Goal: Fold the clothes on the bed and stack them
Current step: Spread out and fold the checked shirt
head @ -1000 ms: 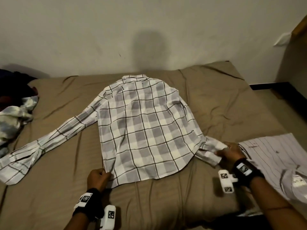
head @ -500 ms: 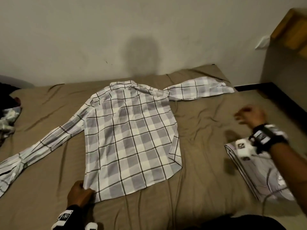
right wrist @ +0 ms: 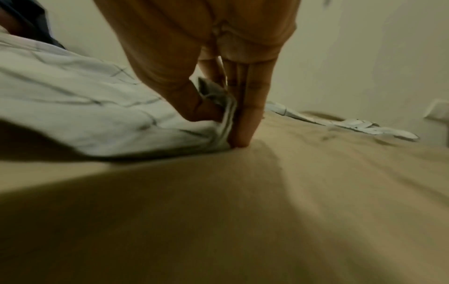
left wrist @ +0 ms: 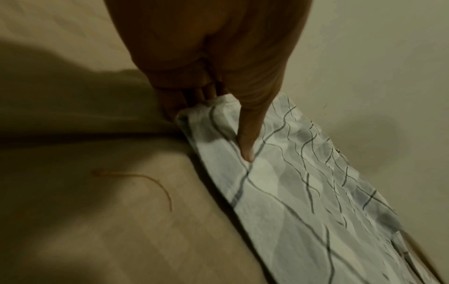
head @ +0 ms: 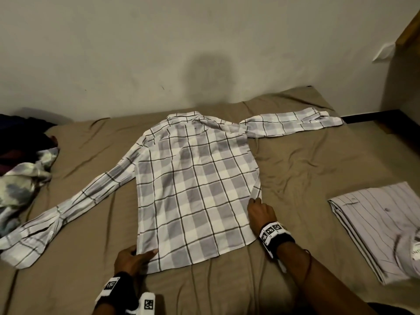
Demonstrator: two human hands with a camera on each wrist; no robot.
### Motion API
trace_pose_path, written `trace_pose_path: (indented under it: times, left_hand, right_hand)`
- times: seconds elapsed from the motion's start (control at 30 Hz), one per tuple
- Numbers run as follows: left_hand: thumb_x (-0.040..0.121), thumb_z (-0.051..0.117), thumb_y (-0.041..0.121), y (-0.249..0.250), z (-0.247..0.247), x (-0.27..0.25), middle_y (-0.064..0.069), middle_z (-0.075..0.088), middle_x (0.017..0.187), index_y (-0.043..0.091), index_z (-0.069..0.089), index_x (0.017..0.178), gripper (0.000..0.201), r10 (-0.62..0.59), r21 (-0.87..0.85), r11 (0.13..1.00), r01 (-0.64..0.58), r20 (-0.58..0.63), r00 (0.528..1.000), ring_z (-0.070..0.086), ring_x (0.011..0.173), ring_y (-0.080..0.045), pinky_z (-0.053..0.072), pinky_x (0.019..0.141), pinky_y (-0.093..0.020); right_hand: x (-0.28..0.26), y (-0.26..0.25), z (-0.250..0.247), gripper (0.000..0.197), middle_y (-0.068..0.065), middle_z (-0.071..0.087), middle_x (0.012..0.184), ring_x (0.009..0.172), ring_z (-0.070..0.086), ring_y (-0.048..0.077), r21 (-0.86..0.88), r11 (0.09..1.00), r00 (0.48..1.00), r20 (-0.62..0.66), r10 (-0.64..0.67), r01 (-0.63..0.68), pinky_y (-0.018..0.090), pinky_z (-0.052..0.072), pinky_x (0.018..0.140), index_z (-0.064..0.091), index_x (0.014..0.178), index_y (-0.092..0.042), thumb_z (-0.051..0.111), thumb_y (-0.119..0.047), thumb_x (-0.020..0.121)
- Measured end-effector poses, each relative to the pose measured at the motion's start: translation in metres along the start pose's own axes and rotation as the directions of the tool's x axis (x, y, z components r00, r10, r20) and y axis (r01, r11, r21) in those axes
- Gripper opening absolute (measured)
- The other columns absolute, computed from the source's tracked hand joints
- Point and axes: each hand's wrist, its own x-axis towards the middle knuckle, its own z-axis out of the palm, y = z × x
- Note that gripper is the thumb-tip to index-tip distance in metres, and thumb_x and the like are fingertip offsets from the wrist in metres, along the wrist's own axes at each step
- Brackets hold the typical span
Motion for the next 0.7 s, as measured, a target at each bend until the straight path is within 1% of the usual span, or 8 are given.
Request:
trace_pose_path:
  times: [0.1,0.17,0.23,0.33,0.47,0.53,0.6,0.7]
  left_hand:
    - [0.066,0.093,0.014,0.004,-0.001,-0.013,-0.01,0.078,0.081,0.003,0.079,0.095,0.034,0.043,-0.075,0.996,-0.042,0.01,0.999,0.075,0.079,-0.029,0.062,0.077,-0.041]
    - [0.078,0.081,-0.001,0.01,-0.002,-0.032,-0.011,0.076,0.075,-0.006,0.074,0.096,0.02,0.069,-0.199,0.978,-0.063,0.025,0.997,0.073,0.064,-0.021,0.059,0.056,-0.03]
    - [0.086,0.069,-0.008,0.016,-0.004,-0.057,-0.017,0.077,0.085,-0.009,0.07,0.101,0.015,0.096,-0.32,0.946,-0.06,0.099,0.991,0.074,0.066,-0.021,0.058,0.052,-0.028]
    - [0.091,0.064,-0.008,0.014,-0.028,-0.09,-0.019,0.077,0.099,-0.004,0.071,0.106,0.017,0.144,-0.391,0.916,-0.087,0.119,0.982,0.076,0.079,-0.023,0.061,0.06,-0.028]
    - [0.086,0.071,-0.009,-0.011,-0.059,-0.118,-0.004,0.077,0.073,-0.003,0.074,0.093,0.01,0.127,-0.267,0.958,-0.103,0.074,0.989,0.071,0.06,-0.007,0.05,0.05,-0.01]
    - [0.08,0.08,-0.003,-0.045,-0.068,-0.105,0.005,0.077,0.072,-0.001,0.077,0.096,0.016,0.112,-0.12,0.987,-0.103,0.069,0.991,0.07,0.07,-0.008,0.048,0.054,-0.005]
    - [0.074,0.089,0.01,-0.075,-0.069,-0.092,0.005,0.078,0.076,0.002,0.079,0.097,0.026,0.088,-0.017,0.996,-0.087,0.064,0.994,0.071,0.085,-0.017,0.051,0.06,-0.008]
    - [0.07,0.094,0.024,-0.097,-0.063,-0.087,-0.011,0.078,0.078,0.001,0.079,0.09,0.034,0.002,0.031,1.0,-0.002,0.012,1.0,0.068,0.075,-0.025,0.054,0.056,-0.022]
  right_hand:
    - [-0.006,0.025,-0.02,0.023,0.018,0.069,0.104,0.092,0.07,0.036,0.162,0.983,0.989,-0.104,0.107,-0.089,0.036,0.055,0.074,0.064,0.104,-0.003,0.062,-0.006,0.081]
    - [-0.019,0.044,-0.031,0.025,0.023,0.07,0.106,0.095,0.068,0.04,0.395,0.898,0.961,-0.11,0.253,-0.191,0.037,0.053,0.074,0.065,0.103,0.001,0.065,-0.012,0.082]
    - [-0.04,0.058,-0.039,0.031,0.024,0.071,0.101,0.091,0.068,0.042,0.57,0.784,0.929,-0.096,0.358,-0.243,0.033,0.049,0.07,0.069,0.103,-0.002,0.07,-0.014,0.075]
    - [-0.087,0.073,-0.027,0.031,0.021,0.074,0.091,0.087,0.069,0.039,0.816,0.526,0.899,-0.02,0.438,-0.238,0.031,0.046,0.072,0.074,0.099,-0.002,0.07,-0.009,0.069]
    - [-0.151,0.089,0.025,0.021,0.02,0.073,0.077,0.069,0.067,0.036,0.954,0.06,0.852,0.234,0.469,-0.295,0.044,0.051,0.063,0.073,0.086,0.004,0.062,0.0,0.069]
    - [-0.169,0.085,0.047,0.007,0.017,0.06,0.061,0.057,0.053,0.028,0.917,0.01,0.807,0.345,0.48,-0.398,0.034,0.043,0.054,0.066,0.072,0.008,0.061,0.007,0.076]
    - [-0.174,0.08,0.063,0.016,0.014,0.047,0.057,0.053,0.045,0.024,0.885,0.027,0.772,0.391,0.501,-0.466,0.026,0.04,0.045,0.056,0.063,0.006,0.063,0.003,0.077]
    - [-0.171,0.077,0.074,0.018,0.015,0.047,0.066,0.06,0.047,0.028,0.867,0.0,0.75,0.432,0.502,-0.499,0.028,0.048,0.044,0.058,0.069,0.003,0.063,0.0,0.086]
